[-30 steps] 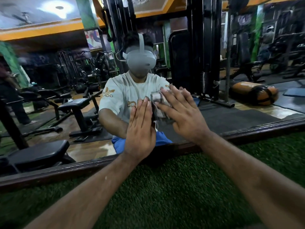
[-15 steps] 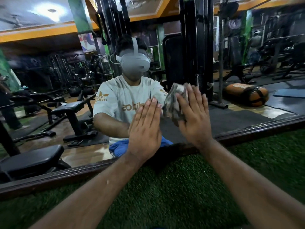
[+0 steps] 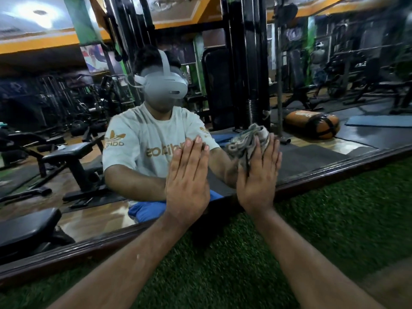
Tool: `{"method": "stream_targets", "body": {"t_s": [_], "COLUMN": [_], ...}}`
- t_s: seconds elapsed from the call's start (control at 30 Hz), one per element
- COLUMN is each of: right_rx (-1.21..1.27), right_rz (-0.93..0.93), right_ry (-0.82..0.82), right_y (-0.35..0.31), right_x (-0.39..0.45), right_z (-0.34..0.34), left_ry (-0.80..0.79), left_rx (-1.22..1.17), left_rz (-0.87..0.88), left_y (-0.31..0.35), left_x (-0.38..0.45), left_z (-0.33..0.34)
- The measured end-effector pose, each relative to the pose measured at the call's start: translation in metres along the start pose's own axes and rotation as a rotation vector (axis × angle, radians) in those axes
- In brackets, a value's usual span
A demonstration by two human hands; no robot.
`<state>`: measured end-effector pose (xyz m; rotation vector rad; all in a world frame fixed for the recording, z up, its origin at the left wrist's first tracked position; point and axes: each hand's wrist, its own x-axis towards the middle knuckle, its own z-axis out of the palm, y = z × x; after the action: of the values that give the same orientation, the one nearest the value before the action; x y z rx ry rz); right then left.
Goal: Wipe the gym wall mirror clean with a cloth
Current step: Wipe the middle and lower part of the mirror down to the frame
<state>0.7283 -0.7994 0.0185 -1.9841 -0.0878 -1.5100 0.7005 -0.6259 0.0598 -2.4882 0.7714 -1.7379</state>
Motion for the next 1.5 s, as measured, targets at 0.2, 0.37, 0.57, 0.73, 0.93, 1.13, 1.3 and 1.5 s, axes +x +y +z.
{"method": "stream_targets", "body": {"t_s": [0.2, 0.37, 0.57, 0.73, 0.93, 1.13, 1.3, 1.5], "right_rx": [-0.086, 0.071, -0.034, 0.086, 0.008, 0.158, 0.063, 0.201], "right_rz": [-0.367, 0.177, -0.204, 0.246, -0.086, 0.421, -0.031, 0.419], "right_ry": [-0.214, -0.037, -0.149, 0.019, -0.014, 0.104, -0.009, 0.071], "right_y": [0.031, 0.01, 0.029, 0.013, 0.031, 0.002, 0.026, 0.021], "right_x": [-0.042, 0.017, -0.002, 0.04, 0.037, 0.09, 0.056, 0.059], "right_z": [-0.007, -0.013, -0.017, -0.014, -0.017, -0.017, -0.023, -0.022], "left_ry": [-0.028, -0.023, 0.009, 0.008, 0.047, 0.019, 0.008, -0.018], "left_rx": [-0.065, -0.024, -0.009, 0.004, -0.011, -0.031, -0.028, -0.034], "left_rz": [0.088, 0.102, 0.092, 0.152, 0.158, 0.139, 0.115, 0.168], "left_y": [0.017, 0.024, 0.023, 0.028, 0.028, 0.039, 0.043, 0.053], "left_x": [0.013, 0.029, 0.054, 0.069, 0.079, 0.094, 0.103, 0.099], "left_z": [0.005, 0.01, 0.008, 0.008, 0.012, 0.011, 0.015, 0.023]}}
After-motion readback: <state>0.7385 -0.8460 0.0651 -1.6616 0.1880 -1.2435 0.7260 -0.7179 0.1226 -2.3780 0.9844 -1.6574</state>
